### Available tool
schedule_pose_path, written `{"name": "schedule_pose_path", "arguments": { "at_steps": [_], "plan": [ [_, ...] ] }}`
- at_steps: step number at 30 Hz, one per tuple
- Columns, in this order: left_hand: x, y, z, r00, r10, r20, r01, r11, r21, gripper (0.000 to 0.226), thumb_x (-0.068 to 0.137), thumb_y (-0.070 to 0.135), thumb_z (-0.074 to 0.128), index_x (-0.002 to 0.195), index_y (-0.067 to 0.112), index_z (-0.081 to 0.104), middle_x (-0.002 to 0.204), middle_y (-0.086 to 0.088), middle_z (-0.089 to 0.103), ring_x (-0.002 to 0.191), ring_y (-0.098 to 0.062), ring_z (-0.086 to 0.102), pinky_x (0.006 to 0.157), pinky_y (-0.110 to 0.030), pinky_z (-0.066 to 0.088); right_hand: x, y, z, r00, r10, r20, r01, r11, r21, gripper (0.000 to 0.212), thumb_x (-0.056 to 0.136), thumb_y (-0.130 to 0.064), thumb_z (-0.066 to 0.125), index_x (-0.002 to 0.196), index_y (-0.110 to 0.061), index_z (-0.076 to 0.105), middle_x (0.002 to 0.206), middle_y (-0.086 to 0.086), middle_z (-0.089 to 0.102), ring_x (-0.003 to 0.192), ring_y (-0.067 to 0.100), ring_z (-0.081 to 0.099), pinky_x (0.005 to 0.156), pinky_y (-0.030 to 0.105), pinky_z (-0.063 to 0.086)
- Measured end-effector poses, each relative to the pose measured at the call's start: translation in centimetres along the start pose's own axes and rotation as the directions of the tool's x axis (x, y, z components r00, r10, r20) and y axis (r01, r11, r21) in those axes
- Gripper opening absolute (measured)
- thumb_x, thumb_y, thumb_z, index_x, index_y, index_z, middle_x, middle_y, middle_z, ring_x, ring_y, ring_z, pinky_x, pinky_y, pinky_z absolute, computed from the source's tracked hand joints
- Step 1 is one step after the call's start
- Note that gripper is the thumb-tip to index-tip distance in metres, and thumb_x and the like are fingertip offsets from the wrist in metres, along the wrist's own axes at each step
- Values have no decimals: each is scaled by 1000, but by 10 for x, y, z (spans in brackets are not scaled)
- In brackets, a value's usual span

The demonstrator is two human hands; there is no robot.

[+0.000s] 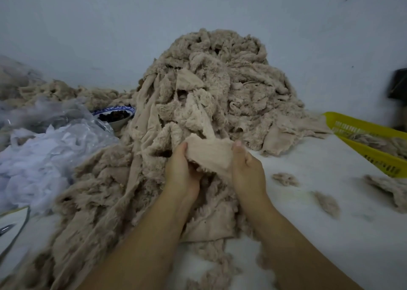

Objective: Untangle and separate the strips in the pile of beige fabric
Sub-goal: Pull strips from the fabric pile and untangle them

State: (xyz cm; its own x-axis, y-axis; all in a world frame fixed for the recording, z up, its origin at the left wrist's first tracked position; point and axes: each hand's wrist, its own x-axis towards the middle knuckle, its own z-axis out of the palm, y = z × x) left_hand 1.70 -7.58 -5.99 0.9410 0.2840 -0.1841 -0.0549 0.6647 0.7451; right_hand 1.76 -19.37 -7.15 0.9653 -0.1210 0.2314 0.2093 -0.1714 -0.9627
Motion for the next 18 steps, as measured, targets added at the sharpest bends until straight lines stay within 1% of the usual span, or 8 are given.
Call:
{"name": "schedule_pose_path", "arguments": {
  "at_steps": [2,4,6,8,10,13,16,18],
  "plan": [
    [1,-1,-1,997,-34,69,38,998,-56,27,103,26,46,105,8,65,79,-4,60,65,-13,53,58,-26,40,7,0,-5,995,92,-36,-90,995,39,48,103,-52,36,66,-27,52,50,-11,56,46,0,51,40,11,35],
    [2,-1,-4,986,-88,140,103,989,-104,23,101,26,49,103,10,66,77,-1,62,67,-12,56,64,-25,43,16,1,-14,983,175,-54,-173,984,38,52,102,-52,36,71,-18,60,63,0,59,60,11,58,54,27,46],
    [2,-3,-5,971,-130,202,161,976,-146,18,96,24,55,99,11,68,78,-1,66,69,-12,60,67,-25,46,22,8,-23,979,191,-68,-190,982,17,59,102,-53,36,99,-6,71,90,14,67,88,27,65,75,40,51],
    [-1,-4,-4,955,-154,254,202,964,-173,19,90,23,59,90,11,74,80,-2,68,70,-13,62,69,-25,48,22,18,-27,987,154,-50,-154,988,-4,61,102,-58,32,118,-13,69,104,3,67,101,24,60,80,33,46],
    [-1,-5,-5,948,-156,276,214,958,-190,23,86,24,61,81,11,79,82,-3,69,73,-14,62,74,-25,47,18,25,-26,993,120,-19,-120,993,8,50,100,-61,31,114,-28,65,97,-7,59,97,17,53,68,24,39],
    [-1,-6,-4,946,-175,272,229,956,-181,26,93,23,56,86,9,77,82,-4,69,74,-14,61,77,-25,47,19,25,-24,996,88,21,-89,994,56,55,93,-66,32,120,-31,65,94,-16,58,95,11,54,66,14,37],
    [-3,-8,-1,935,-204,289,250,959,-132,33,103,20,42,111,2,68,110,-16,72,103,-23,68,97,-34,49,18,17,-23,990,66,121,-73,996,55,40,83,-73,39,86,-50,72,75,-33,66,76,-14,59,60,2,43],
    [-3,-12,-1,927,-220,305,245,968,-46,37,105,19,38,123,-3,62,121,-20,68,110,-26,66,99,-38,50,16,17,-19,972,61,227,-71,997,37,29,75,-78,45,73,-61,68,80,-38,67,79,-19,61,66,1,45]
  ]
}}
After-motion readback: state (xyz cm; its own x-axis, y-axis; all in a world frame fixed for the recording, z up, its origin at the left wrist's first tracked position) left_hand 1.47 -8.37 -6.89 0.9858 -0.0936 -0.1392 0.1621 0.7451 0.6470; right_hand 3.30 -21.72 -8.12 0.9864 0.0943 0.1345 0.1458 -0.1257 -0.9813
